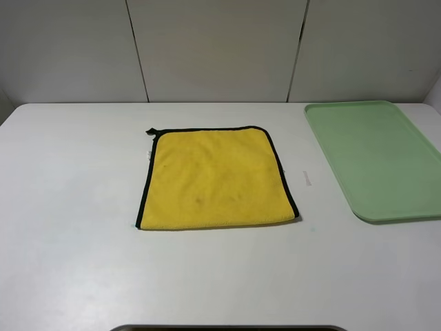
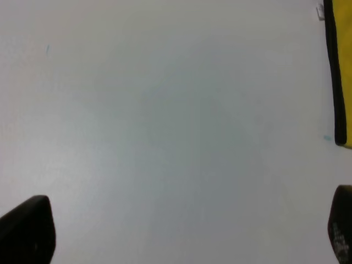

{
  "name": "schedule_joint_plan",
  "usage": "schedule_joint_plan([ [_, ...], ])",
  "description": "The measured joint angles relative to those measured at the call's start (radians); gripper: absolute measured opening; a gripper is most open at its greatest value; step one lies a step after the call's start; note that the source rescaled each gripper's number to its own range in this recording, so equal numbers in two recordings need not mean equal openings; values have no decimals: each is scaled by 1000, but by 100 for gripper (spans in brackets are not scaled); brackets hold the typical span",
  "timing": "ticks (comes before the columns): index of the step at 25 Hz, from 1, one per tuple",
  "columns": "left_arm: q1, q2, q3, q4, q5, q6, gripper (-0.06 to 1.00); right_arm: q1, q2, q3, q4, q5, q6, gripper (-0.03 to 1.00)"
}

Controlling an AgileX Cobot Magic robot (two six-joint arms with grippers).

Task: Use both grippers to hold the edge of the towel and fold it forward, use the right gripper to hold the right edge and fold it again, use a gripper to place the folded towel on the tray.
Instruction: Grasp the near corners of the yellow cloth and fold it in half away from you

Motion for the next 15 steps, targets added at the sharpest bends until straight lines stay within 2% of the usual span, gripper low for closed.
schedule_joint_plan([
  [15, 0, 0, 0, 0, 0, 0, 100, 0, 0, 0, 0, 0, 0, 100],
])
